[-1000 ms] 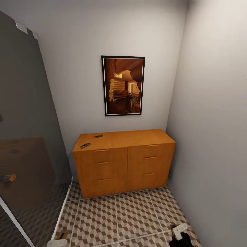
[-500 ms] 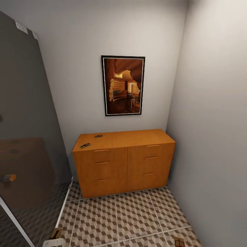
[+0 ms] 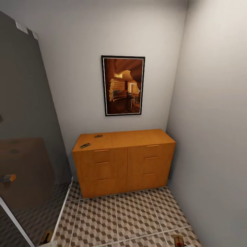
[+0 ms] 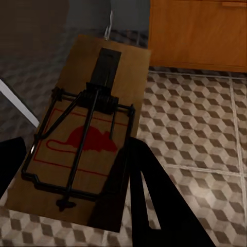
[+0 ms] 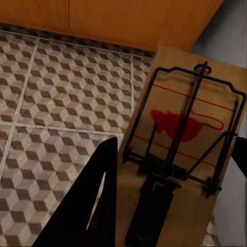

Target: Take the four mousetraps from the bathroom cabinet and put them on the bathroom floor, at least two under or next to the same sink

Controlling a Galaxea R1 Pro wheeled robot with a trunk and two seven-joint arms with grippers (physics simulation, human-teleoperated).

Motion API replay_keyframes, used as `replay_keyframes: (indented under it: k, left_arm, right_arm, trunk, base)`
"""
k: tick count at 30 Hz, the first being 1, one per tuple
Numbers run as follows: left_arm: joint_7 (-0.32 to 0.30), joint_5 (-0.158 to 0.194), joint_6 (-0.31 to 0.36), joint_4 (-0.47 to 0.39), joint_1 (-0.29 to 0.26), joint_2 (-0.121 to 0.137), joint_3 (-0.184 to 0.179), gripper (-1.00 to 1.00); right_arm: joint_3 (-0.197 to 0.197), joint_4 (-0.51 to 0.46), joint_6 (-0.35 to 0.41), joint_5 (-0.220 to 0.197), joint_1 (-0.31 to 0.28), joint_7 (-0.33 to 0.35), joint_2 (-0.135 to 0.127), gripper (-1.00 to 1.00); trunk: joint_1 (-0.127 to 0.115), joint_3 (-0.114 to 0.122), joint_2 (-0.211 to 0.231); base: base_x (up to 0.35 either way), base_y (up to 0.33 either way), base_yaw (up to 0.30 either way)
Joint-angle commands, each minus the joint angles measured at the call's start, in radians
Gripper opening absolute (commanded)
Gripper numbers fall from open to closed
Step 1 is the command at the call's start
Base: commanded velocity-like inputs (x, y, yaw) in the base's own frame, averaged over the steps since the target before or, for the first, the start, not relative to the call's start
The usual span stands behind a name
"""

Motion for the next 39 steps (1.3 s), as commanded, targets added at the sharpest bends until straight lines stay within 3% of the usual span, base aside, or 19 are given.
replay_keyframes:
  k: [1, 2, 3, 4, 6, 21, 34, 39]
  left_arm:
    - [-0.003, 0.013, -0.003, 0.004, -0.001, -0.002, -0.008, -1.00]
    - [0.000, 0.017, -0.001, 0.004, -0.001, -0.005, -0.008, -1.00]
    - [0.006, 0.021, 0.001, 0.004, 0.005, -0.009, -0.008, -1.00]
    - [0.006, 0.022, 0.002, 0.004, 0.007, -0.010, -0.008, -1.00]
    - [0.002, 0.023, 0.002, 0.003, 0.010, -0.012, -0.008, -1.00]
    - [0.005, 0.022, 0.004, 0.004, 0.021, -0.012, -0.008, -1.00]
    - [0.007, 0.022, -0.016, 0.003, 0.053, -0.013, -0.008, -1.00]
    - [0.006, 0.022, -0.089, 0.004, 0.075, -0.013, -0.008, -1.00]
  right_arm:
    - [-0.004, 0.001, 0.008, 0.007, -0.001, -0.004, 0.000, -1.00]
    - [-0.004, -0.002, 0.031, 0.001, -0.002, -0.005, 0.001, -1.00]
    - [-0.004, -0.018, 0.132, -0.034, -0.019, 0.000, 0.002, -1.00]
    - [-0.004, -0.025, 0.184, -0.051, -0.030, 0.001, 0.002, -1.00]
    - [-0.004, -0.033, 0.241, -0.077, -0.043, 0.003, 0.003, -1.00]
    - [-0.001, -0.028, 0.189, -0.098, -0.048, 0.002, 0.004, -1.00]
    - [-0.003, -0.028, 0.191, -0.102, -0.047, -0.008, 0.003, -1.00]
    - [-0.003, -0.029, 0.192, -0.103, -0.047, -0.009, 0.003, -1.00]
  trunk:
    - [0.000, 0.000, -0.001]
    - [0.000, 0.000, -0.001]
    - [0.000, 0.000, -0.001]
    - [0.000, 0.000, -0.001]
    - [0.000, 0.000, -0.001]
    - [0.000, 0.000, -0.001]
    - [0.000, -0.006, -0.001]
    - [0.000, -0.009, -0.001]
  base:
    - [0.000, 0.000, 0.000]
    - [0.000, 0.000, 0.000]
    - [0.000, 0.000, 0.000]
    - [0.000, 0.000, 0.000]
    - [0.000, 0.000, 0.000]
    - [0.000, 0.000, 0.018]
    - [0.000, 0.000, 0.273]
    - [0.000, 0.000, 0.297]
